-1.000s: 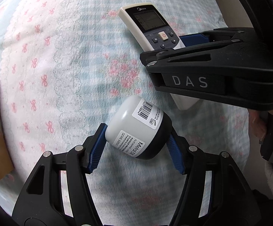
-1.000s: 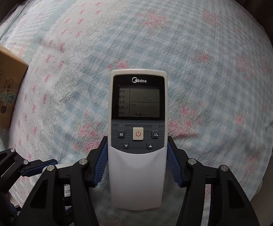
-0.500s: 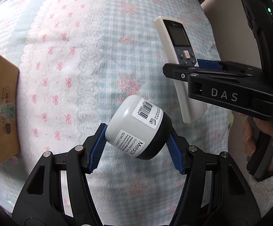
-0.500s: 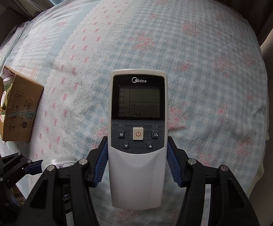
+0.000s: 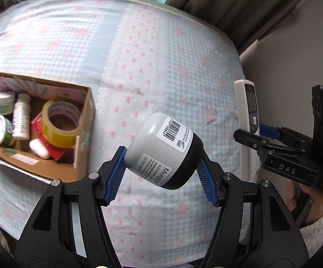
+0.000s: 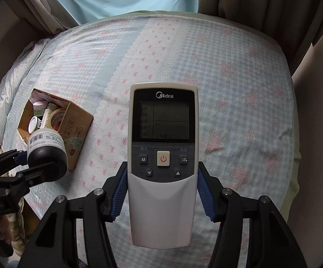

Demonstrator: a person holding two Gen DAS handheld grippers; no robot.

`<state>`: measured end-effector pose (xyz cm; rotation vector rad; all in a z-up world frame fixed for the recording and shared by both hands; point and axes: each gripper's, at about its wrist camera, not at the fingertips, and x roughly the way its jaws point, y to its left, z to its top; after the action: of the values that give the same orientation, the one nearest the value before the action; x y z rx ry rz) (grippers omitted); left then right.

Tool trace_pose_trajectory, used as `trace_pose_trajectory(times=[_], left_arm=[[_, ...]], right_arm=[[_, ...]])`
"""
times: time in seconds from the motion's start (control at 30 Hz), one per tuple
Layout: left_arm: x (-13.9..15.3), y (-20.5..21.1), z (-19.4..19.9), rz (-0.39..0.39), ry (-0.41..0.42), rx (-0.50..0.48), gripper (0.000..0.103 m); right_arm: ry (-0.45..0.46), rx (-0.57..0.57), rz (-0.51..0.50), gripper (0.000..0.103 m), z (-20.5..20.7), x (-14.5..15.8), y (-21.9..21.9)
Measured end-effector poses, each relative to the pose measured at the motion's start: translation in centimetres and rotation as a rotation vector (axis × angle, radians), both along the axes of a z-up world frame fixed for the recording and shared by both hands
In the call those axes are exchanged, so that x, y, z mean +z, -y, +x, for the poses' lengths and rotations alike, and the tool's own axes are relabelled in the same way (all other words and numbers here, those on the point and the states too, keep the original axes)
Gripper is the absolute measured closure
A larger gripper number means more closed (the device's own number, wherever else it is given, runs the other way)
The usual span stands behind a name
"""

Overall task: Organize rigid objects
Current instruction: 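Carry the black-and-white jar and white remote over the cardboard box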

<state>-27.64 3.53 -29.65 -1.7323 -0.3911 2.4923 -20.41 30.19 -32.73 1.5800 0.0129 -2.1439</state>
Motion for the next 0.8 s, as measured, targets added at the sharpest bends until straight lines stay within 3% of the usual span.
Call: trace_pose_trajectory(times=[0.17,0.33,0.5,0.8], left_arm=[[3.8,7.0,2.2,0.001,-0.017,0.064,0.045],[6.0,14.2,3.6,-0.032,-0.032,0.054,0.045],[6.8,20.8,3.9,-0.052,-0.018,0.019,0.045],[6.6,30.1,2.5,-0.064,0.013,-0.067,0.045]], right_arm=[[0.016,-0.048,-0.083,0.05,2.1,2.8,4.1],[0.009,-0.077,-0.124,0.05,3.8,5.8,9.8],[0.009,-0.132,-0.16,0.05,4.6,7.9,16.0],[0.027,-0.23,-0.195,0.05,3.9,8.9,25.8]])
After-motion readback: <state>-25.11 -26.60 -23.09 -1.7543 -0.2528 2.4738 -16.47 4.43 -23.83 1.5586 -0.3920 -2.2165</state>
